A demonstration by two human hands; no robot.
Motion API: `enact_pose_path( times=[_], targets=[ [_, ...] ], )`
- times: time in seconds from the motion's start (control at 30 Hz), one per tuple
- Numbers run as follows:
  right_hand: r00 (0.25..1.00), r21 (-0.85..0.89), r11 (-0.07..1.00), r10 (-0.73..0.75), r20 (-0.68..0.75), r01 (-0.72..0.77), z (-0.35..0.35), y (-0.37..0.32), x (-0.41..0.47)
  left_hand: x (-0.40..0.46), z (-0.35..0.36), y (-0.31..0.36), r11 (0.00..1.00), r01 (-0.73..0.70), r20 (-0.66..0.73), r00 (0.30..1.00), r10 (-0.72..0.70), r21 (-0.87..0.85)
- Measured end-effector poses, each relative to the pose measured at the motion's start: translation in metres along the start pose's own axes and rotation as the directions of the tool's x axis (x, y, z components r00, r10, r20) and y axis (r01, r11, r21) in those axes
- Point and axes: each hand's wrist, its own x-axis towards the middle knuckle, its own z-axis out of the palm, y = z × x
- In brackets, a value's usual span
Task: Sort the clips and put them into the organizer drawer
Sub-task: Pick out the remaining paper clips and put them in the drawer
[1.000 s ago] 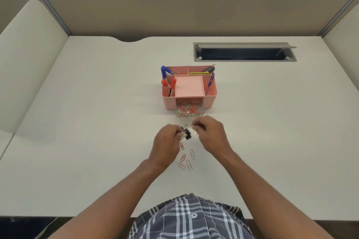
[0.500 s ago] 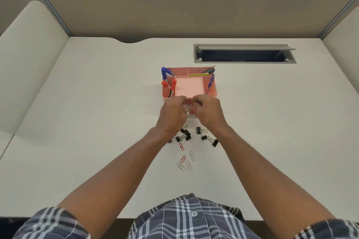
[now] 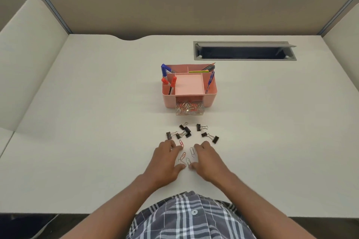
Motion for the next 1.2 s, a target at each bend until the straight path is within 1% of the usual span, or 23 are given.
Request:
enact_pose_path(
  times=[0.1, 0.23, 0.33, 0.47, 0.67, 0.83, 0.9, 1.0, 1.07, 1.2],
  targets=[
    [0.995, 0.009, 0.997, -0.074, -0.067, 0.075, 0.018, -0.003, 0.000, 0.003, 0.005, 0.002, 0.999, 0.025, -0.068, 0.997, -0.027, -0.022],
    [0.973, 0.005, 0.986, -0.163, -0.164, 0.166, 0.022, -0.005, 0.010, 0.012, 0.008, 0.005, 0.999, 0.022, -0.135, 0.991, -0.025, -0.024],
    [0.962, -0.022, 0.984, -0.179, -0.208, 0.179, 0.020, -0.002, 0.017, 0.018, 0.010, 0.007, 0.999, 0.025, -0.178, 0.984, -0.030, -0.029],
    [0.957, -0.013, 0.985, -0.168, -0.236, 0.170, 0.017, 0.001, 0.023, 0.025, 0.011, 0.010, 0.998, 0.046, -0.179, 0.983, -0.051, -0.032],
    [0.956, 0.018, 0.987, -0.150, -0.252, 0.159, 0.013, 0.006, 0.024, 0.027, 0.011, 0.011, 0.998, 0.052, -0.183, 0.981, -0.057, -0.030],
    [0.976, 0.028, 0.993, -0.105, -0.189, 0.112, 0.010, 0.008, 0.024, 0.027, 0.011, 0.009, 0.999, 0.043, -0.166, 0.985, -0.043, -0.005],
    [0.981, -0.006, 0.992, -0.122, -0.154, 0.122, 0.011, 0.009, 0.023, 0.028, 0.013, 0.008, 0.999, 0.042, -0.161, 0.986, -0.040, 0.007],
    [0.976, -0.064, 0.987, -0.155, -0.152, 0.147, 0.014, 0.010, 0.021, 0.029, 0.015, 0.007, 0.999, 0.036, -0.150, 0.988, -0.032, 0.022],
    [0.974, -0.062, 0.987, -0.158, -0.163, 0.149, 0.014, 0.011, 0.023, 0.030, 0.014, 0.008, 0.999, 0.038, -0.137, 0.990, -0.035, 0.021],
    [0.976, -0.051, 0.985, -0.168, -0.136, 0.162, 0.013, 0.012, 0.027, 0.030, 0.013, 0.010, 0.999, 0.039, -0.126, 0.991, -0.034, 0.034]
  ],
)
